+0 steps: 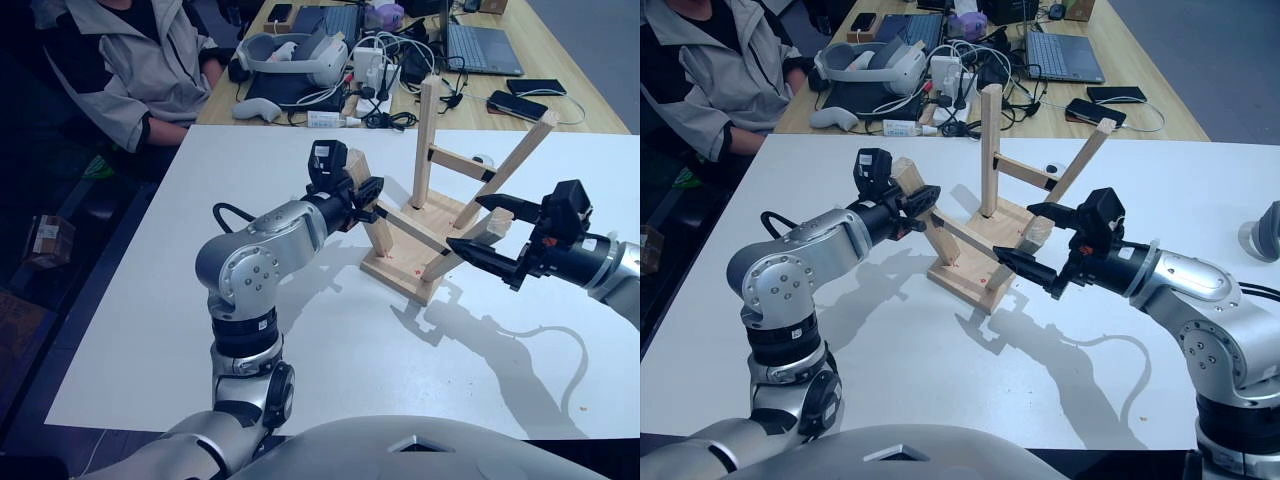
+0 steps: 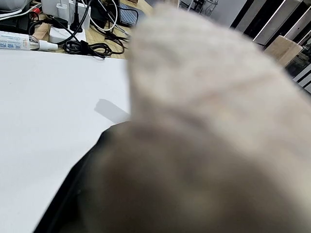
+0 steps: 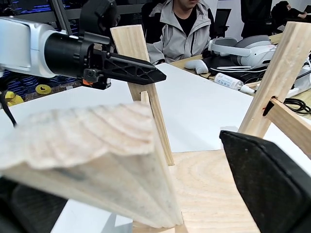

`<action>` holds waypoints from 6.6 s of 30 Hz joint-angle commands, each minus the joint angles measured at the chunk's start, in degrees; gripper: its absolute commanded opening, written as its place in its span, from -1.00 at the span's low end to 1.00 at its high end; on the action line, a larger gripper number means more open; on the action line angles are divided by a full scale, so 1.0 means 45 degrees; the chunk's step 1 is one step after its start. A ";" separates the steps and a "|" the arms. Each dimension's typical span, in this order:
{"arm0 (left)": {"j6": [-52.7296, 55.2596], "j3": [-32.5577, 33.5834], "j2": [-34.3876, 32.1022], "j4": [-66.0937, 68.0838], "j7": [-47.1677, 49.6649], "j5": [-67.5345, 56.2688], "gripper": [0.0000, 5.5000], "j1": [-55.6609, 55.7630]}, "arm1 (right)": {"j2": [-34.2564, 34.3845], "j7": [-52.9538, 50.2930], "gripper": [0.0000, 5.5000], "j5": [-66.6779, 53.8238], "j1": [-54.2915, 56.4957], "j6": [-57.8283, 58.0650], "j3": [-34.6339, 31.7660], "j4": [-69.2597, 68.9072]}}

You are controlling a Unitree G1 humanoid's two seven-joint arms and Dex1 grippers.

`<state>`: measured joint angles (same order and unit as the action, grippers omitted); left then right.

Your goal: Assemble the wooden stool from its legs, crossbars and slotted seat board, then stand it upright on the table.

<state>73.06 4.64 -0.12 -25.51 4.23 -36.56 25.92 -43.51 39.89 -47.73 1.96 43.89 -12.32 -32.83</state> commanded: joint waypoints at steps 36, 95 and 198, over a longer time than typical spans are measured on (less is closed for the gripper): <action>-0.0032 -0.4387 -0.2485 -0.0569 -0.1548 0.2821 -0.02 -0.1227 | 0.0185 -0.0202 0.79 0.0453 -0.0267 -0.0274 0.0335 -0.0220; -0.2164 -0.2397 -0.1378 -0.0114 -0.3357 0.2930 -0.02 -0.0121 | 0.3755 0.0004 0.79 0.3642 0.2651 -0.2135 0.4207 0.3474; -0.5146 -0.0076 -0.2195 0.1415 -0.4007 0.3645 -0.02 0.1135 | 0.2641 -0.0406 0.79 0.1909 0.2926 0.0213 0.1845 0.1910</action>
<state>50.72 2.55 -9.09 -19.46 -14.35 -20.22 28.60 -30.40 38.12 -39.99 15.60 45.11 -4.54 -23.43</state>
